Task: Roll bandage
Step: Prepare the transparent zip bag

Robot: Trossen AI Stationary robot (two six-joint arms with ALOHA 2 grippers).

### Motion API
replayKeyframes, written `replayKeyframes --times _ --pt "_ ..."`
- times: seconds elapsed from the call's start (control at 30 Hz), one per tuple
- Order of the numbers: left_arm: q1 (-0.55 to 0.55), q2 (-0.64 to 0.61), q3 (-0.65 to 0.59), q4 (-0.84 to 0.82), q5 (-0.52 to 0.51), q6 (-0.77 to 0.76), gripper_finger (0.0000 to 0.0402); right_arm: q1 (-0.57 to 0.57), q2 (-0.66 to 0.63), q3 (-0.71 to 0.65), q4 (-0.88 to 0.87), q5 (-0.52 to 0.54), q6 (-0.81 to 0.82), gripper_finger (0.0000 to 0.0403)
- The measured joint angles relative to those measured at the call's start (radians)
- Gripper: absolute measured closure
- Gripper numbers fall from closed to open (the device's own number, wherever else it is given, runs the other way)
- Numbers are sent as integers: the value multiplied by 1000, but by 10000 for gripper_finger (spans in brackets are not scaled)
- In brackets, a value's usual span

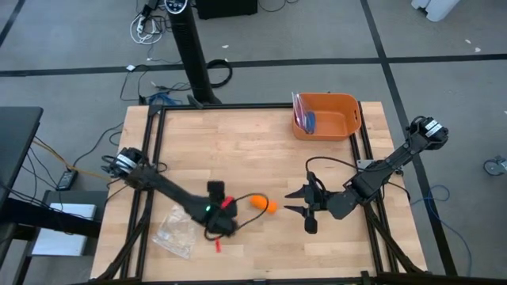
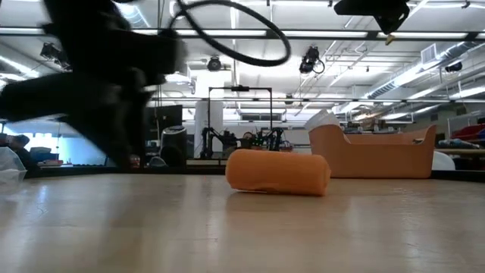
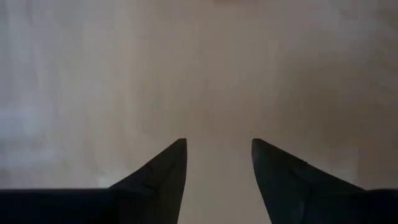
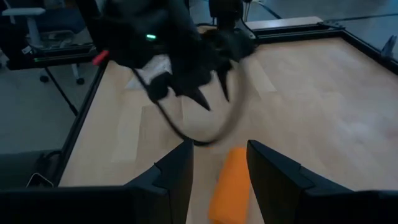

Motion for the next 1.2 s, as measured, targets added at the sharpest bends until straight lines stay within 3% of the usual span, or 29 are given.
replayKeyframes --times 0.27,0.53,0.7,0.9,1.07,1.2 --pt "-191 0 0 -107 229 -212 232 0 0 0 -2 -5 -10 251" --pt "-405 0 2 -123 333 -439 251 -2 0 0 -1 -5 -20 251" --pt "-478 0 56 -141 301 -545 251 -2 0 0 0 -5 -20 251" --pt "-490 -2 199 -268 155 -568 265 -5 0 0 13 -5 -29 251" --pt "-504 -2 290 -322 203 -574 281 -5 0 0 14 -5 -29 251" --pt "-528 -2 292 -326 264 -626 290 -5 0 0 9 -5 -29 251"
